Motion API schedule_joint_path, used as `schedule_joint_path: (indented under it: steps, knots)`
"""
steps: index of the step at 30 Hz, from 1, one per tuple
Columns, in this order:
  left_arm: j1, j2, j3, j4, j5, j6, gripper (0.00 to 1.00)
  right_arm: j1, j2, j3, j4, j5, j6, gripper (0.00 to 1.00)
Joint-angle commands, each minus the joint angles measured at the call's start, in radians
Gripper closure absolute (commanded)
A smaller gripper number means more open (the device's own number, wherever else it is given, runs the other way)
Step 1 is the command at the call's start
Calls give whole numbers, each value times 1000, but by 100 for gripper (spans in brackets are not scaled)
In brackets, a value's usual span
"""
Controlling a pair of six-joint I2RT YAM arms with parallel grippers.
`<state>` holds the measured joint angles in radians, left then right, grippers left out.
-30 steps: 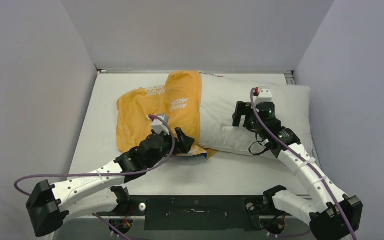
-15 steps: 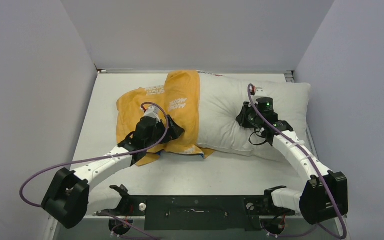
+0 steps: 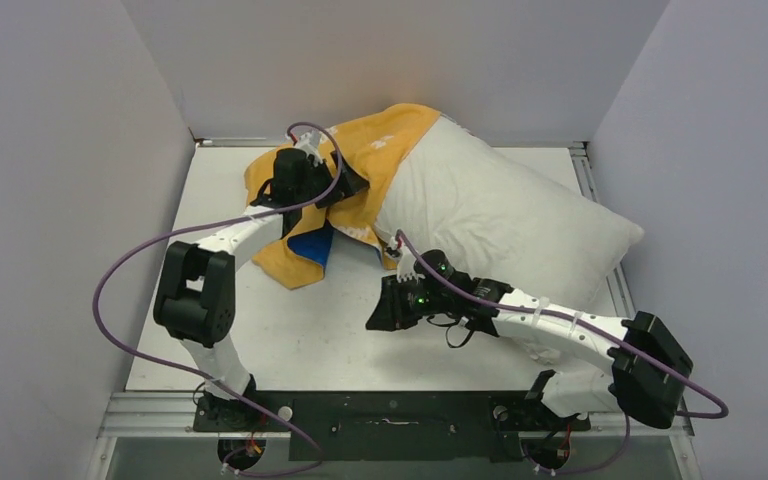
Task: Put the pillow into the pillowcase
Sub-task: Stuff the pillow into the pillowcase.
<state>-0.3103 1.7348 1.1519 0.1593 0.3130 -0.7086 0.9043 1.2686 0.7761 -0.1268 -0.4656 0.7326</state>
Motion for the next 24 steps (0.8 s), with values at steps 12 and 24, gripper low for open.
schedule_joint_path:
  steps: [12, 24]
  knots:
    - [-4, -312, 69, -347, -136, 148, 11, -169, -111, 434, -628, 901, -307, 9]
    - [-135, -737, -398, -265, -65, -87, 4, -764, 8, 123, -401, 351, -377, 8]
